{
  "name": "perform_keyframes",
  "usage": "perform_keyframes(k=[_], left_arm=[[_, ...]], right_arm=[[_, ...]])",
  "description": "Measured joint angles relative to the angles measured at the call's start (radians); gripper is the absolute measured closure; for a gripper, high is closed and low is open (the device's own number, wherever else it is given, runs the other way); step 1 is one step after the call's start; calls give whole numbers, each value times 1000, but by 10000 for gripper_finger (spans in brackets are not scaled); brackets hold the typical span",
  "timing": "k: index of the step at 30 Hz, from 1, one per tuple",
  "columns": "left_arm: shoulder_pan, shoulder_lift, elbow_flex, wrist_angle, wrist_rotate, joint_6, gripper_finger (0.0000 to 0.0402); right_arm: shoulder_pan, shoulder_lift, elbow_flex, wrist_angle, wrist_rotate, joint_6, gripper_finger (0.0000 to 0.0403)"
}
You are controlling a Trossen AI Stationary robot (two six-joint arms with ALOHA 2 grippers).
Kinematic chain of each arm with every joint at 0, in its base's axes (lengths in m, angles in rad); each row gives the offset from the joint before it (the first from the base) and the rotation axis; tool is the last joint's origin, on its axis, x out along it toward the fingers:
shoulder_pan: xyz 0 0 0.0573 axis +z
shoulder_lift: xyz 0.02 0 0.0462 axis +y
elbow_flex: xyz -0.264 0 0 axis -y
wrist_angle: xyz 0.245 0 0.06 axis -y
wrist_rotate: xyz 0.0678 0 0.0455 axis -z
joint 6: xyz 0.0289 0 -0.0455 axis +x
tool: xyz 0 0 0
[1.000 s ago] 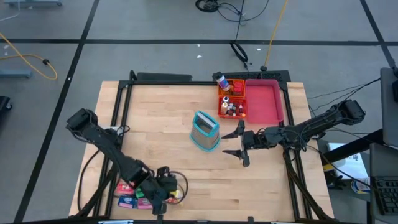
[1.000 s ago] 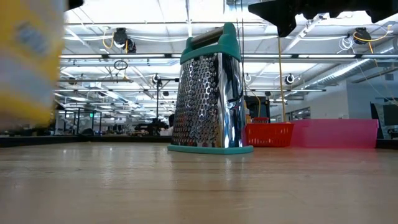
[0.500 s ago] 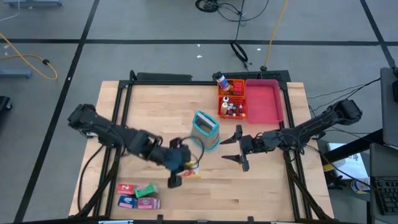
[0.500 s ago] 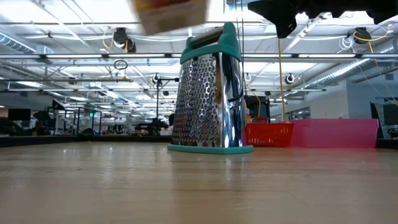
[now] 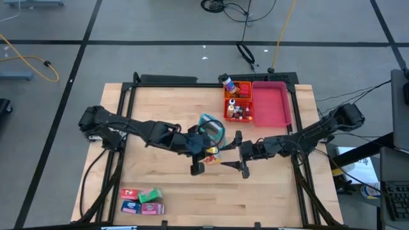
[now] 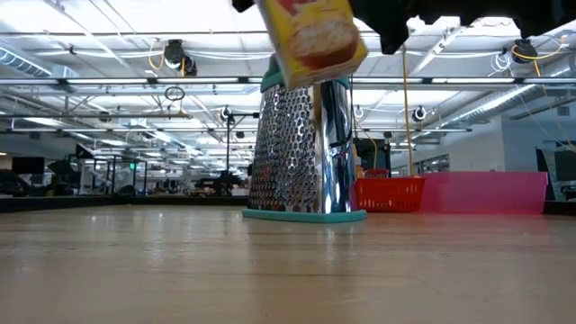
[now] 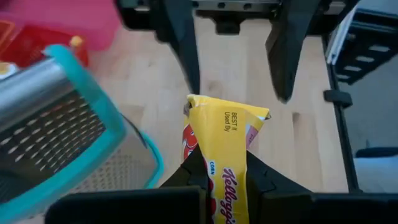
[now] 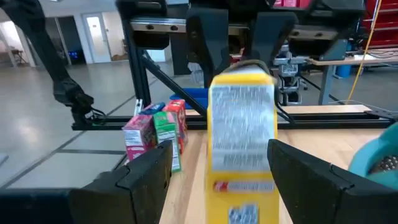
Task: Pick & Place Kitchen Items
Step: Put the yellow cereal box into the red bin
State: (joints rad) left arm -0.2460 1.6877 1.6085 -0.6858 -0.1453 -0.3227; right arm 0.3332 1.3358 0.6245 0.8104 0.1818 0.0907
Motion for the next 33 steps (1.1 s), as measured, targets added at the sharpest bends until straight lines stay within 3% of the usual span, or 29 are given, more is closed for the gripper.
perform_keyframes(k=[6,21,33], left_arm=[[-1,33,-1,4,24,14,372],[-22,43,-1,82,12,60,371],[1,43,-1,96,-12,51,371]], right_arm=[[-19,55,36,3,-3,-6,149],[-17,53,34,5,-5,6,149],[-18,54,34,-59,-78,42,149]])
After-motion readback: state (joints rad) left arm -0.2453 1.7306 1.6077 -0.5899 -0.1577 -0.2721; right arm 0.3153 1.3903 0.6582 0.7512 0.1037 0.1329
